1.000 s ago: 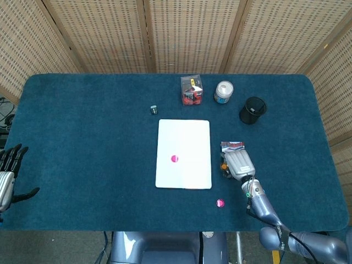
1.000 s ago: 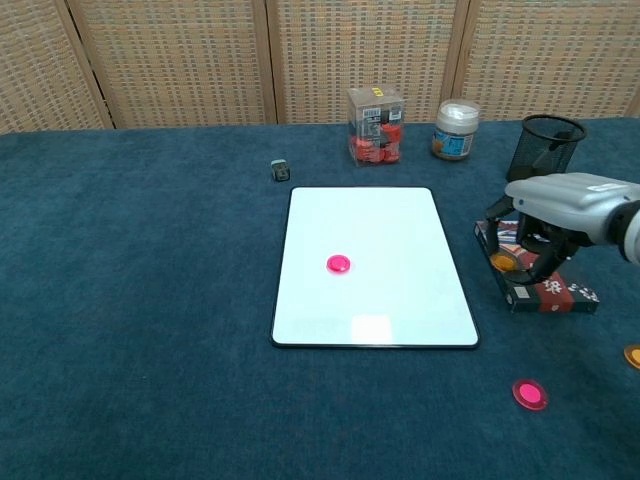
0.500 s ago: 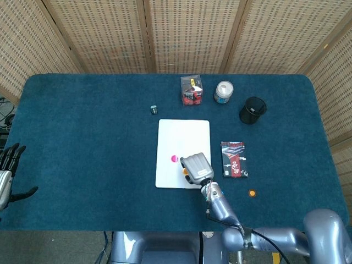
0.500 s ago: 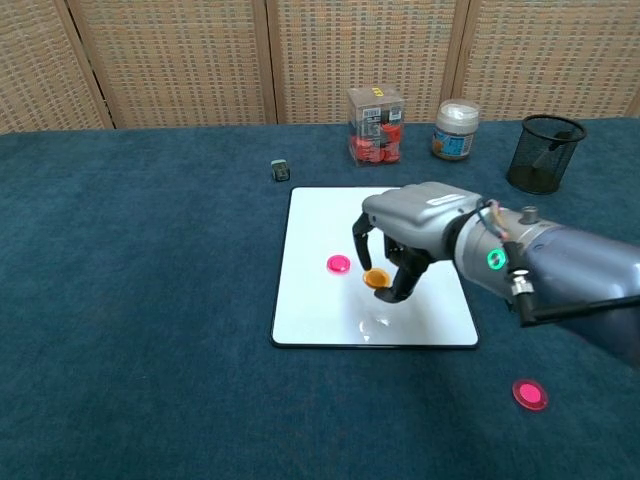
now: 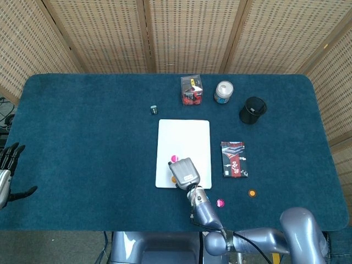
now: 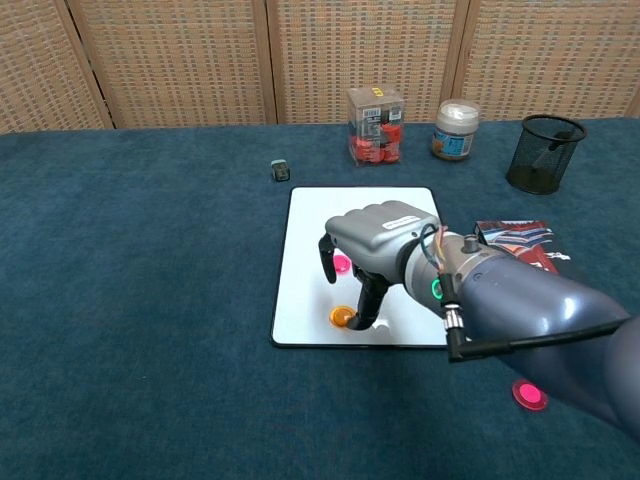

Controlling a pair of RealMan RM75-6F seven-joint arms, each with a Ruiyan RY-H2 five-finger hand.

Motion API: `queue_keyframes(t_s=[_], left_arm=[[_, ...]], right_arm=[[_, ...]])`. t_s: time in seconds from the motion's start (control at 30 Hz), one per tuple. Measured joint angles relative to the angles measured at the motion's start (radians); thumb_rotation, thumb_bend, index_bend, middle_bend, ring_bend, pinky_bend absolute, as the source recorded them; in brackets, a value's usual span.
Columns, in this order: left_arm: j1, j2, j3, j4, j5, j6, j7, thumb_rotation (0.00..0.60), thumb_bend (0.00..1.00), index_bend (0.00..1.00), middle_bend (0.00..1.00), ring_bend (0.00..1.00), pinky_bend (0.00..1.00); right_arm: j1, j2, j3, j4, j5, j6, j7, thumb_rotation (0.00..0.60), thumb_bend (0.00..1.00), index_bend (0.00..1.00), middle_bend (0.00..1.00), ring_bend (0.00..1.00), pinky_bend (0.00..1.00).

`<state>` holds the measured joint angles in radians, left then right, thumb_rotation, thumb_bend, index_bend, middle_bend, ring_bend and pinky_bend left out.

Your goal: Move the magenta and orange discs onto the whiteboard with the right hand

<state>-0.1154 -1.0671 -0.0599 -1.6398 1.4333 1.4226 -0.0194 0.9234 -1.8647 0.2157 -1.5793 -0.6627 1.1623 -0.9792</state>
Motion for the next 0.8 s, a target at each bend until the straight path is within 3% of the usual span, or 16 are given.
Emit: queue_keyframes(t_s=[0.23,0.47,0.67,0.8], left_arm=[[0.0,-0.002,0.005,-0.003,0.009,0.001,0.008,0.6,0.0,0.0,0.0,0.0,0.0],[0.005,-0.005,0.013,-0.011,0.029,0.016,0.019,0.6,0.0,0.0,0.0,0.0,0.0],[0.007,-0.006,0.016,-0.014,0.034,0.022,0.025,0.6,0.0,0.0,0.0,0.0,0.0],[0.007,-0.008,0.017,-0.015,0.034,0.022,0.03,0.6,0.0,0.0,0.0,0.0,0.0]], right_arm=[[-0.06,0.148,-0.061,-0.129,-0.08,0.033,0.043,0.6,0.26,0.39,0.9,0.95,1.0],[-0.174,0.36,-0.18,-0.226,-0.226,0.065,0.174,0.6,0.26,0.41,0.9,0.95,1.0],[-0.273,0.489,-0.279,-0.236,-0.365,0.07,0.337,0.6,0.26,0.42,0.9,0.95,1.0],[-0.32,0.517,-0.317,-0.207,-0.408,0.063,0.418,0.6,0.26,0.42,0.9,0.95,1.0]])
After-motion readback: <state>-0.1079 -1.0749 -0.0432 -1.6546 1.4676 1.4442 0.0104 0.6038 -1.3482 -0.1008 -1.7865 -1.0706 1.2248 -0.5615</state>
